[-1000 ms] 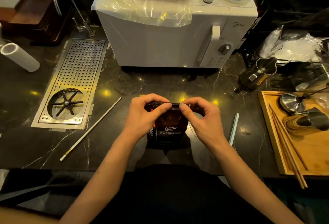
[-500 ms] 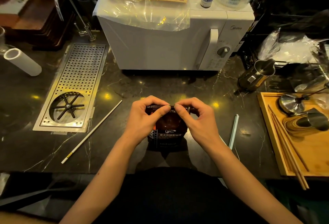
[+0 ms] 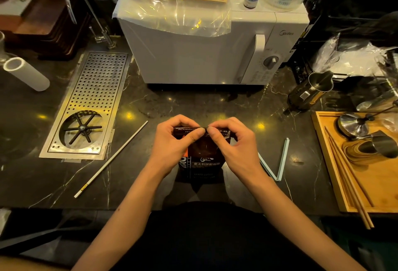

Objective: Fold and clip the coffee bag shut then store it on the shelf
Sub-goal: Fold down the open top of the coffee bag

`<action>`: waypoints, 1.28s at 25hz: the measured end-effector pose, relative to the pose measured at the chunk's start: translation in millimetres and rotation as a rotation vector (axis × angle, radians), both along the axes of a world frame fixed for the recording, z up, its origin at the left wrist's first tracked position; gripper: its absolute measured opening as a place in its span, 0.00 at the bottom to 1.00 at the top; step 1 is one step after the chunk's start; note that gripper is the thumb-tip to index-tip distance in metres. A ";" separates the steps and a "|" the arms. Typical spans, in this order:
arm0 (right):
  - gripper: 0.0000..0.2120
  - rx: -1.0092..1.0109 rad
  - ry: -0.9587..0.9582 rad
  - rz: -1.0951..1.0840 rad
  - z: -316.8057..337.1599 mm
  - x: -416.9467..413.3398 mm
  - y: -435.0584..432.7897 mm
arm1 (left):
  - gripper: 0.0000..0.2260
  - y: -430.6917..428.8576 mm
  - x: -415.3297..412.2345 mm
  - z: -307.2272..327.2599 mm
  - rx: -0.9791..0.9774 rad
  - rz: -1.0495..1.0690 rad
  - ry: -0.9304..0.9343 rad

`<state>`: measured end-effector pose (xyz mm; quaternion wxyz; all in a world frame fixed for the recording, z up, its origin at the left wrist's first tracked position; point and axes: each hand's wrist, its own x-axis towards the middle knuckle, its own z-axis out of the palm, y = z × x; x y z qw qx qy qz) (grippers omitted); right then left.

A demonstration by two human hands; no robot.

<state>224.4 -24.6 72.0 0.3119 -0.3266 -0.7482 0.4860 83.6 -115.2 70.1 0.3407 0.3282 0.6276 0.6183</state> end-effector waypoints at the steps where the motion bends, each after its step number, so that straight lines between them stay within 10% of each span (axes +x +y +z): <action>1: 0.02 0.009 -0.005 0.003 -0.3 -0.4 0.0 | 0.05 0.3 0.0 -0.8 0.003 0.009 -0.013; 12: 0.03 0.171 0.007 -0.127 -7.1 -6.8 -9.5 | 0.07 -1.5 3.7 -2.1 -0.001 0.023 0.008; 32: 0.09 -0.206 0.035 -0.138 1.2 -2.9 5.4 | 0.05 1.5 2.4 -9.2 0.055 0.066 -0.092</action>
